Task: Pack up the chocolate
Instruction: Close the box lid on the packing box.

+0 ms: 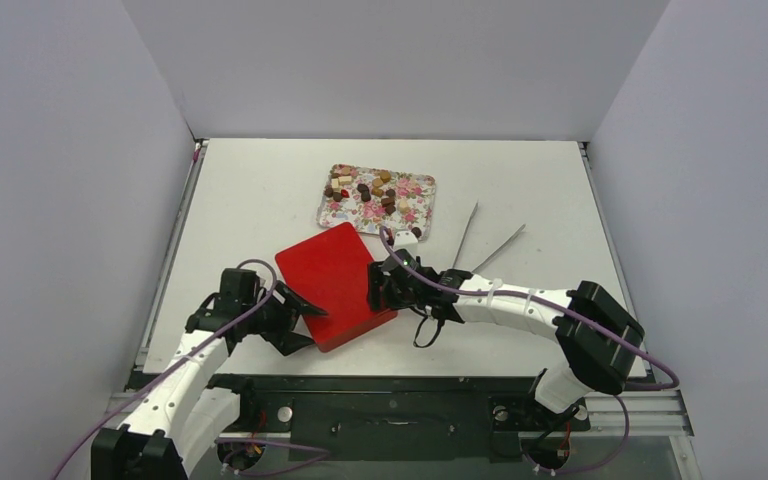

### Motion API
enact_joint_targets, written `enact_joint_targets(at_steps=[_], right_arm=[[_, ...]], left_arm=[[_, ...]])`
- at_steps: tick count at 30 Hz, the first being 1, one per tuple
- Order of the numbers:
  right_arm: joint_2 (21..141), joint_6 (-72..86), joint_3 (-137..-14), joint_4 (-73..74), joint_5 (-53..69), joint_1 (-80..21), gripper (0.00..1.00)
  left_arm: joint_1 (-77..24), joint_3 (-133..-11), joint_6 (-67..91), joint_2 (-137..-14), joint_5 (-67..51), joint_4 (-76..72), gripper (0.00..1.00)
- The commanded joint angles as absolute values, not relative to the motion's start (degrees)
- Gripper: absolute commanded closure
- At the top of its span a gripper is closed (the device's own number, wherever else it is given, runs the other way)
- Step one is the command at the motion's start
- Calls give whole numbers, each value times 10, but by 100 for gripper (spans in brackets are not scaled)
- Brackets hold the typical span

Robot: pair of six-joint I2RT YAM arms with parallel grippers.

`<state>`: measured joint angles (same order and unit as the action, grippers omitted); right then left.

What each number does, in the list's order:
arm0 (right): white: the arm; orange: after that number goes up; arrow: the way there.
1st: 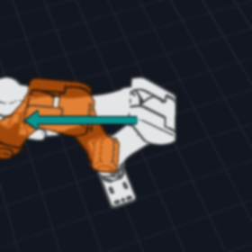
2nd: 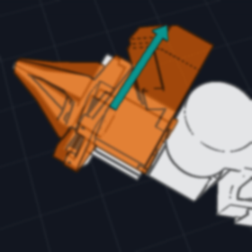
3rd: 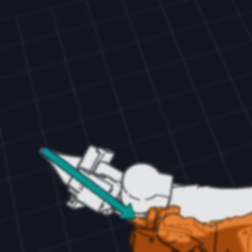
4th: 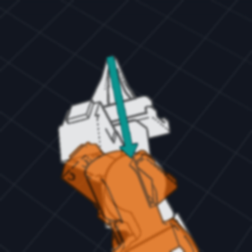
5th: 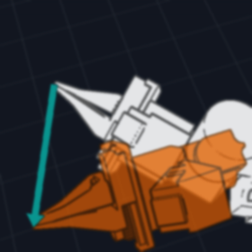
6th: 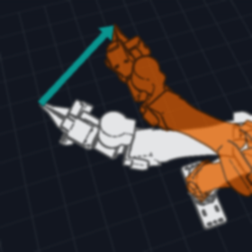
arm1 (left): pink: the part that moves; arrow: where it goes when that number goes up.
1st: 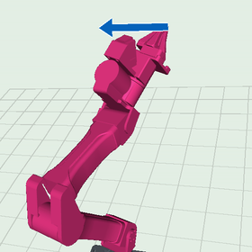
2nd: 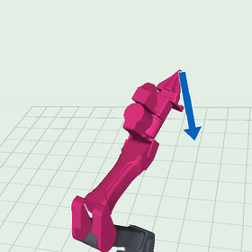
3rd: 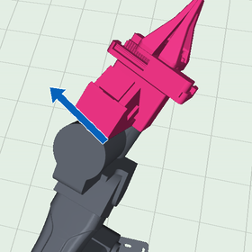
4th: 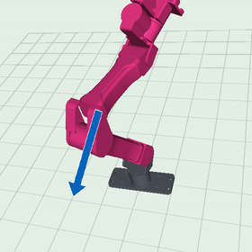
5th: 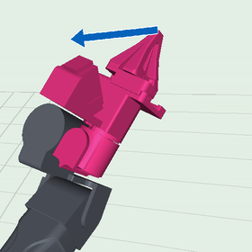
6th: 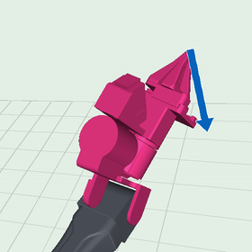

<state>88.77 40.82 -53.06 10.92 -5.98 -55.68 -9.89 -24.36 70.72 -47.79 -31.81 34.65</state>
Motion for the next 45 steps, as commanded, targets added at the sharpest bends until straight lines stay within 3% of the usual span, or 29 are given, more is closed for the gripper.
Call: enact_joint_targets(at_steps=[1, 25, 45], right_arm=[[875, 414, -545, 102, -15, -574, 36], [916, 421, -575, 94, 42, -561, 36], [924, 417, -589, 70, 78, -505, 35]], left_arm=[[-85, -283, 664, -487, -331, 309, 33], [-84, -384, 528, -559, -175, 418, 30], [-86, -450, 465, -647, -86, 394, 23]])
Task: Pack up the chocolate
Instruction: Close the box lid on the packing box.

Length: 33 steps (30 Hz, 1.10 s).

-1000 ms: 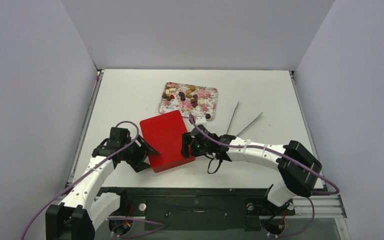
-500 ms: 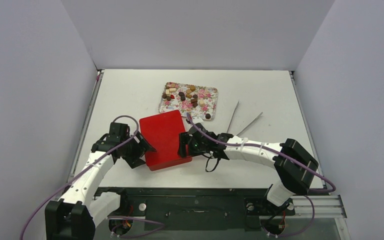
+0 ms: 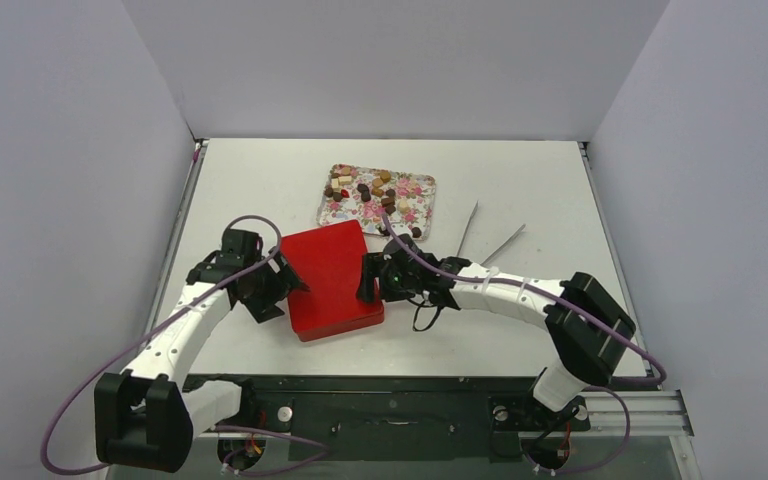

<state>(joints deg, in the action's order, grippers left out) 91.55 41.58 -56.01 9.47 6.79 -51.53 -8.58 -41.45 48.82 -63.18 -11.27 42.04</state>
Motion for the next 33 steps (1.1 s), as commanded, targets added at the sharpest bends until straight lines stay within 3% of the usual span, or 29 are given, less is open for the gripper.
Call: enact_joint_targets(at_steps=[1, 12, 33], right_arm=[[927, 417, -593, 70, 79, -504, 35], [949, 428, -616, 66, 97, -497, 41], [946, 432, -626, 73, 94, -503, 44]], left_arm=[[-85, -454, 463, -656, -86, 389, 24], [-99, -480, 448, -715, -84, 369, 36], [-103, -508, 458, -703, -117, 389, 60]])
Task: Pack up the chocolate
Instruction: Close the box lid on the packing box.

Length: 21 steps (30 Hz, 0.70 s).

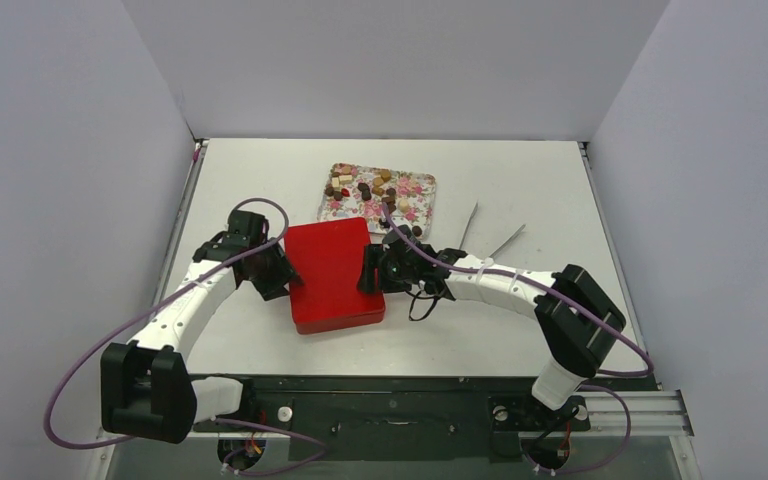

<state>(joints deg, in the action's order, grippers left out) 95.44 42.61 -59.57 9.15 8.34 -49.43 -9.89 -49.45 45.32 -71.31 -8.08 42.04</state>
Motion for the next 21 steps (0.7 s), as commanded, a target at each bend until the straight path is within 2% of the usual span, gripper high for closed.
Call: enact_joint_targets(at_steps=[1, 21], right_arm=[[944, 433, -627, 74, 93, -504, 44], [919, 434, -652, 97, 87, -521, 44]], left_arm=[[-103, -505, 458, -704, -117, 385, 60], [-103, -448, 454, -726, -90, 362, 61]])
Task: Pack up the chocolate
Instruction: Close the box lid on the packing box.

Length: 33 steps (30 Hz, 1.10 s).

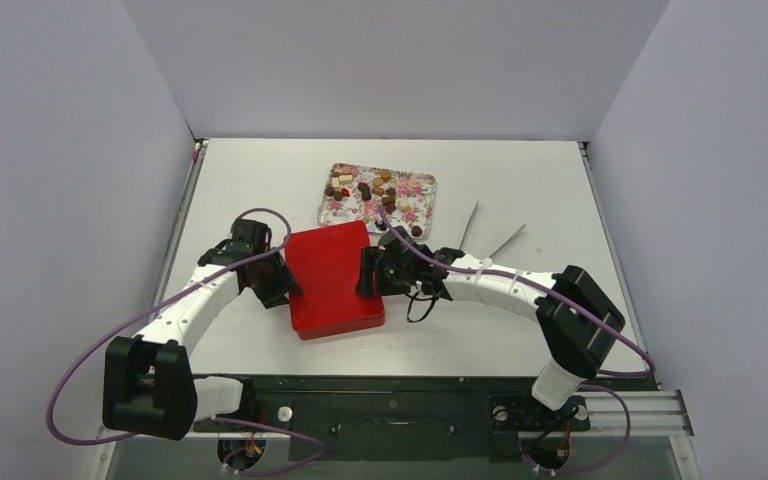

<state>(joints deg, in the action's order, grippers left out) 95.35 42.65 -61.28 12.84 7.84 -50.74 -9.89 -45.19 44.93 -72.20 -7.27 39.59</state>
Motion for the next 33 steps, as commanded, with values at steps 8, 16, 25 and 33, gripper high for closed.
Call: enact_joint_targets(at_steps=[8, 16, 25, 33], right_arm=[[918, 433, -655, 103, 84, -525, 43], [910, 431, -668, 117, 79, -530, 42], [914, 436, -678, 122, 80, -539, 42], [925, 464, -667, 100, 110, -534, 43]], left_arm=[[-104, -446, 454, -729, -90, 361, 61], [-105, -443, 454, -729, -90, 359, 62], [-106, -441, 453, -729, -91, 358, 62], [-107, -440, 451, -729, -94, 357, 62]])
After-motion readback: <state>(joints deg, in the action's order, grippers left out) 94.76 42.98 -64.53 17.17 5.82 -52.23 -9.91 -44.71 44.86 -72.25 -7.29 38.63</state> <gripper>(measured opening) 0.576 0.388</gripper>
